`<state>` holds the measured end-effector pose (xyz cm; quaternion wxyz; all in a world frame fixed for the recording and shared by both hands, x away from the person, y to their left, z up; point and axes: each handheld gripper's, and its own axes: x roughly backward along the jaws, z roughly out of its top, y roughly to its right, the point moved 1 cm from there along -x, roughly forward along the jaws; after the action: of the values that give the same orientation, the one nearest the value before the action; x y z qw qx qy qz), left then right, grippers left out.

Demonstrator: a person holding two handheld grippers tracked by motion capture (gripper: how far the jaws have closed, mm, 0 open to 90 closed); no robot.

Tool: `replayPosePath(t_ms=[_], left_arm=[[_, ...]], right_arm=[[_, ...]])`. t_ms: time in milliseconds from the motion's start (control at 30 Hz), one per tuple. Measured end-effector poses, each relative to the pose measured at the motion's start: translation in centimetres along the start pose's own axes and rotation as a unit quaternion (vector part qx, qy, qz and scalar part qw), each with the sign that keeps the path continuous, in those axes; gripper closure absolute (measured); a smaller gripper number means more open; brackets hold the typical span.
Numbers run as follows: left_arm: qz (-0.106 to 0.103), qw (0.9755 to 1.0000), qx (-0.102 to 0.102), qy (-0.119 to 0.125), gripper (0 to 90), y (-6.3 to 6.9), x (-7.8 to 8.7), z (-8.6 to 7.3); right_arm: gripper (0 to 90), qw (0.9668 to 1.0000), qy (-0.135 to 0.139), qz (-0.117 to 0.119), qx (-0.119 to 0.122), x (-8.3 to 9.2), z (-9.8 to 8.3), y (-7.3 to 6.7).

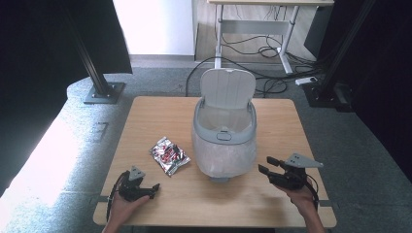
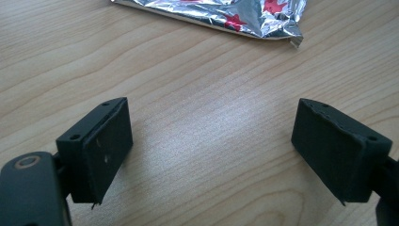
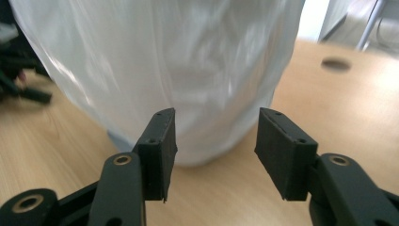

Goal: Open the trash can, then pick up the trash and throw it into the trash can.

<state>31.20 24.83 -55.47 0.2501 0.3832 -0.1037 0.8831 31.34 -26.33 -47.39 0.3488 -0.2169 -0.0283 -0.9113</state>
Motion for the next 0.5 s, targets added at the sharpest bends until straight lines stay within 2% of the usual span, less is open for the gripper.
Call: replayPosePath(t_ms=[33,67,100,133,233,500], left_arm=[[0.0,1.0,0.0,0.0,12.8,0.0,0.0,0.0],[-0.001,1.0,-0.001,0.0,12.8,0.0,0.0,0.0],[-0.001,1.0,-0.001,0.0,12.8,0.0,0.0,0.0],[-0.001,1.0,-0.001,0.0,12.8,0.0,0.0,0.0],[-0.001,1.0,-0.001,0.0,12.8,0.0,0.0,0.0],[0.004,1.0,0.003,-0.002,12.8,0.1,0.0,0.0]], right_arm=[[46.9,1.0,0.0,0.0,0.0,0.0,0.0,0.0],[45.9,0.9998,-0.015,0.008,-0.008,-0.4,-0.8,0.2],[45.9,0.9998,-0.015,0.008,-0.008,-0.4,-0.8,0.2],[44.5,0.9995,-0.027,0.008,-0.014,-0.8,-1.4,0.3],[40.0,0.9995,-0.03,-0.009,-0.012,-1.1,-1.8,0.3],[38.3,0.9991,-0.035,-0.017,-0.014,-1.2,-2.2,0.5]])
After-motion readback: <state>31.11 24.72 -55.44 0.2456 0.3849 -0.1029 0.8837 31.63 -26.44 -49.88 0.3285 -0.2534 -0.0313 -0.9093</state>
